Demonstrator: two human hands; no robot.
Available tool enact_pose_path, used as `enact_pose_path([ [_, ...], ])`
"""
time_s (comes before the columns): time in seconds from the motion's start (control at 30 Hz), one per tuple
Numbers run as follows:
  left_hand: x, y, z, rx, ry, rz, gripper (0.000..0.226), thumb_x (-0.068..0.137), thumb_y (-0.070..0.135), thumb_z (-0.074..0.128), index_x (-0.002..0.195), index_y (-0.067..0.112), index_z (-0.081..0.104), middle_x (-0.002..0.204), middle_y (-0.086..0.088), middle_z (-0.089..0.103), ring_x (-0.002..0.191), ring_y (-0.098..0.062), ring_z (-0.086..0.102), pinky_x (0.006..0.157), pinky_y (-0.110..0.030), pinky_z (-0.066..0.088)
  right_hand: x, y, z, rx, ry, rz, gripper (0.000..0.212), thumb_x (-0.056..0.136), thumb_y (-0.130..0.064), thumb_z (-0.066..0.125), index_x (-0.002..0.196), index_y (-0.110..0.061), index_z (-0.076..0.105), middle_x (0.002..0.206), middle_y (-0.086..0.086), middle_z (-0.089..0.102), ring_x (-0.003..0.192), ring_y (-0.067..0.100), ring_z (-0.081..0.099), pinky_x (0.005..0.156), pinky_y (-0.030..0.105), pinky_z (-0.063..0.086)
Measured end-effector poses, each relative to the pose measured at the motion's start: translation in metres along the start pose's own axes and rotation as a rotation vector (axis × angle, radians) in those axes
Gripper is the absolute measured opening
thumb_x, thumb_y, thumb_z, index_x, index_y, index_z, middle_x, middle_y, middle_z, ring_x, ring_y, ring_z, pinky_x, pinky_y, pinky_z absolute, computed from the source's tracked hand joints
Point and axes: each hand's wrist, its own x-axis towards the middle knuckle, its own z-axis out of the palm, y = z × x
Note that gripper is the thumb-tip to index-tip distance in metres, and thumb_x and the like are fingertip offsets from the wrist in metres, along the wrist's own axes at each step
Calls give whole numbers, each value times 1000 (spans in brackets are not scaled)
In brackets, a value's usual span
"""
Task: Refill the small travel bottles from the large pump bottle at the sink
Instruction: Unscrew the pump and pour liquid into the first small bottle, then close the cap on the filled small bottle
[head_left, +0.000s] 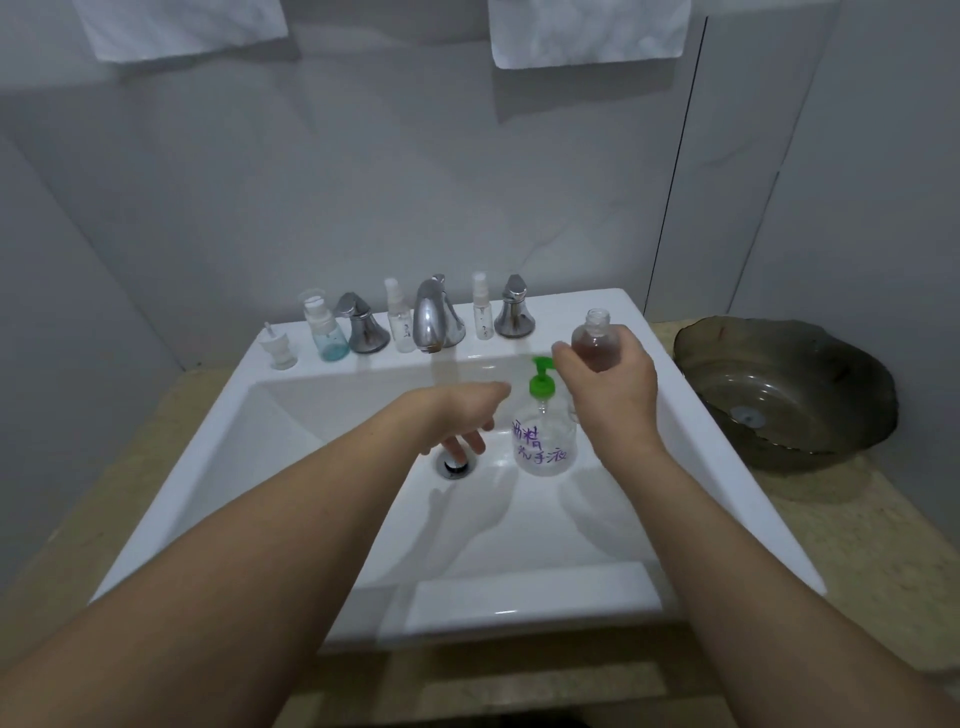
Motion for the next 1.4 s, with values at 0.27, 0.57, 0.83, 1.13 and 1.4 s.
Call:
enact_pose_path([
  [0.27,-53,-53,-33,74,38,16,67,96,60,21,141,16,43,127,-5,61,107,-28,62,107,-53,31,-58,-24,35,124,-153,8,13,80,-15,71,81,-20,58,71,-14,62,65,2,56,67,20,45],
  [0.57,-82,-143,-74,52,250,42,56,96,53,29,133,16,47,116,0,65,95,-21,67,86,-39,43,-110,-52,101,276,-305,6,15,84,-12,71,86,-15,56,74,-4,61,67,10,56,64,28,48],
  [0.83,-88,-199,-107,-169,545,211,33,96,31,45,106,7,66,104,-3,70,85,-21,67,69,-21,44,-121,-47,152,309,-391,65,22,85,-13,71,83,-20,51,69,-10,54,61,11,48,56,28,42],
  [1.13,-45,-210,-116,-534,636,318,20,89,29,50,91,16,65,102,-3,70,94,-27,67,75,-34,49,-106,-22,199,225,-415,120,19,84,-11,70,83,-17,52,68,-9,53,55,5,47,47,16,40],
  [1.4,12,-204,-131,-648,935,237,40,87,25,51,125,17,57,114,4,62,102,-17,58,87,-29,45,-75,3,230,190,-476,171,16,83,-11,71,90,-9,57,73,1,58,62,16,49,52,27,42],
])
